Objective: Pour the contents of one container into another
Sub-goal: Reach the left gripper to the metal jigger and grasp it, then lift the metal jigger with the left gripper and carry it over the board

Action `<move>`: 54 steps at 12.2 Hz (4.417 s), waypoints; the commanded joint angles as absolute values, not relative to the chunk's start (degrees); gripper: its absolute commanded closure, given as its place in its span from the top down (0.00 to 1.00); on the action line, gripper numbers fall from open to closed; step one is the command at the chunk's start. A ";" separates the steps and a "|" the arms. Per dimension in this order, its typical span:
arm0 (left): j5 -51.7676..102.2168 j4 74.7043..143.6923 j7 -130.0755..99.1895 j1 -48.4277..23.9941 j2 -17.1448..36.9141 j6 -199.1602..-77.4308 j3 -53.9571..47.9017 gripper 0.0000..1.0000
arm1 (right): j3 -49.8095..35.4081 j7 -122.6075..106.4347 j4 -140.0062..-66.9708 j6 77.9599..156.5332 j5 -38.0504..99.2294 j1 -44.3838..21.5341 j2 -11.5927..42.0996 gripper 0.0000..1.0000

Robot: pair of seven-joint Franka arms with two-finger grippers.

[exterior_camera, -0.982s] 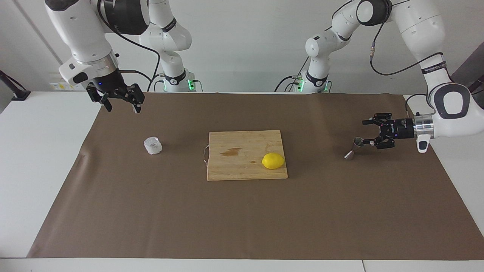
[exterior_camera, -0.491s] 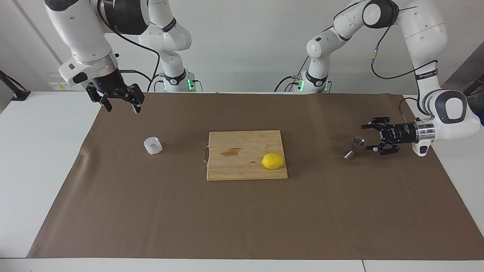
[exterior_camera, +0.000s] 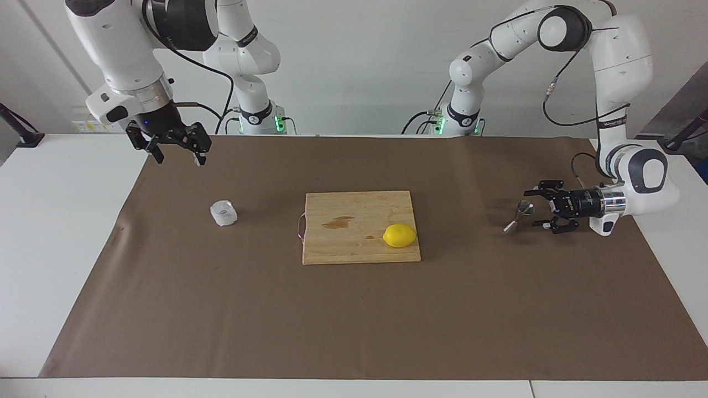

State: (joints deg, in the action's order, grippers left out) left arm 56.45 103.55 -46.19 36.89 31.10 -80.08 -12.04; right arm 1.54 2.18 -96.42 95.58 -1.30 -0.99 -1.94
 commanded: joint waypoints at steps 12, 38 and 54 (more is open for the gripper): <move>58.62 107.31 -37.79 38.23 31.73 -80.86 -13.36 1.00 | 1.23 2.99 -96.42 94.83 -0.53 -0.44 -2.55 1.00; 58.62 107.14 -41.13 38.23 31.55 -81.21 -13.71 0.12 | 1.23 2.99 -96.42 94.83 -0.53 -0.44 -2.55 1.00; 91.22 110.39 -51.76 7.67 21.36 -103.69 -16.08 0.00 | 1.23 2.99 -96.42 94.83 -0.53 -0.44 -2.55 1.00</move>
State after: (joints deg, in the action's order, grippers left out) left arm 87.84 108.47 -49.92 10.77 23.38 -100.09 -17.18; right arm 1.54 2.18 -96.42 95.58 -1.30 -0.99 -1.94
